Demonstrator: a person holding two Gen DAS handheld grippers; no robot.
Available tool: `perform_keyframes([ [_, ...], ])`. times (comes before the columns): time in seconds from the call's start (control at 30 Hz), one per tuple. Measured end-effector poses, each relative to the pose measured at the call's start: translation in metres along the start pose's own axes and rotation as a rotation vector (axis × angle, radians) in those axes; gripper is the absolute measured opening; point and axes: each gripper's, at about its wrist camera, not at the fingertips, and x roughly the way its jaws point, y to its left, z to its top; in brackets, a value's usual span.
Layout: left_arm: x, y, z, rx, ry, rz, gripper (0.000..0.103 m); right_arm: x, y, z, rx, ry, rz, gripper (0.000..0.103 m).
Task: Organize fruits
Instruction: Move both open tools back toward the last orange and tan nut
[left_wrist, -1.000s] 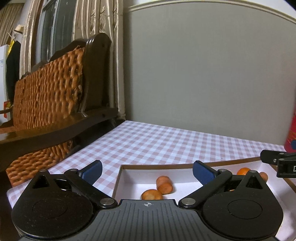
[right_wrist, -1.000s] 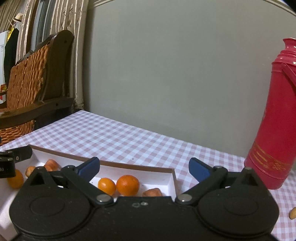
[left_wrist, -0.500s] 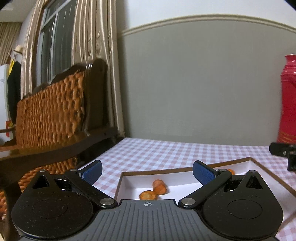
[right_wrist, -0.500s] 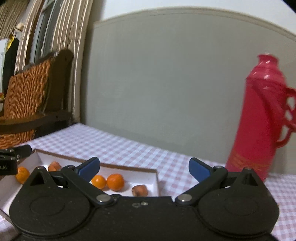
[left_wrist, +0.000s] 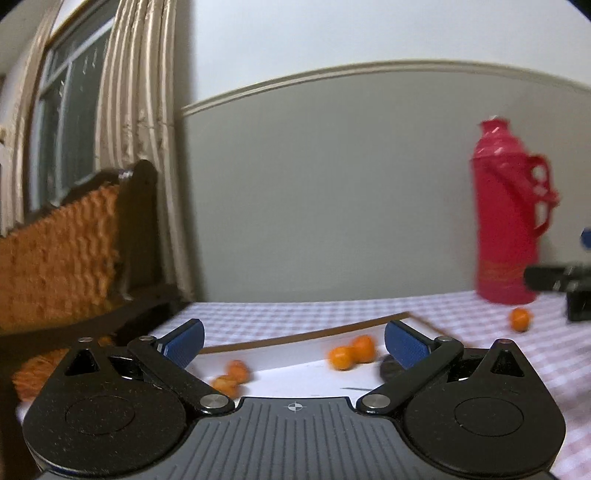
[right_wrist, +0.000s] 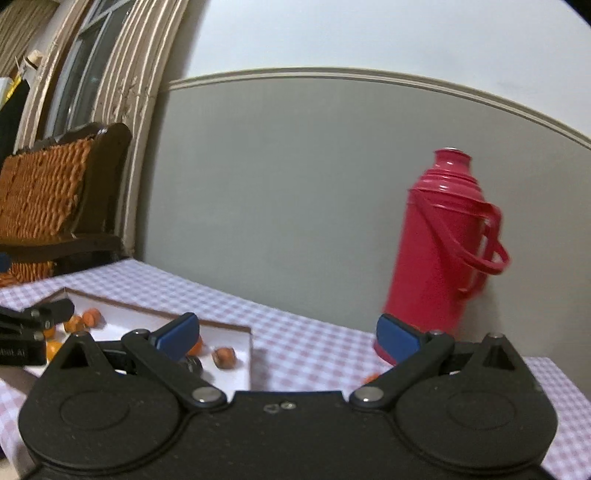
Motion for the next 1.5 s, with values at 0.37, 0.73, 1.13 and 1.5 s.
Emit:
perform_keyframes([
  [0.37, -0.019, -0.049, -0.001, 0.032, -0.046, -0.144, 0.103, -0.048, -0.036, -0.021, -0.016, 0.036, -0.082, 0.097],
  [0.73, -0.041, -0.095, -0.008, 0.034, -0.032, -0.236, 0.103, -0.08, -0.077, -0.042, 0.013, 0.07, -0.169, 0.097],
  [1.13, -0.066, -0.137, -0.018, 0.085, -0.028, -0.337, 0.103, -0.112, -0.102, -0.06, 0.032, 0.091, -0.246, 0.097],
  [1.5, -0.079, -0.155, -0.014, 0.105, -0.038, -0.376, 0.103, -0.122, -0.126, -0.071, 0.151, 0.106, -0.262, 0.097],
])
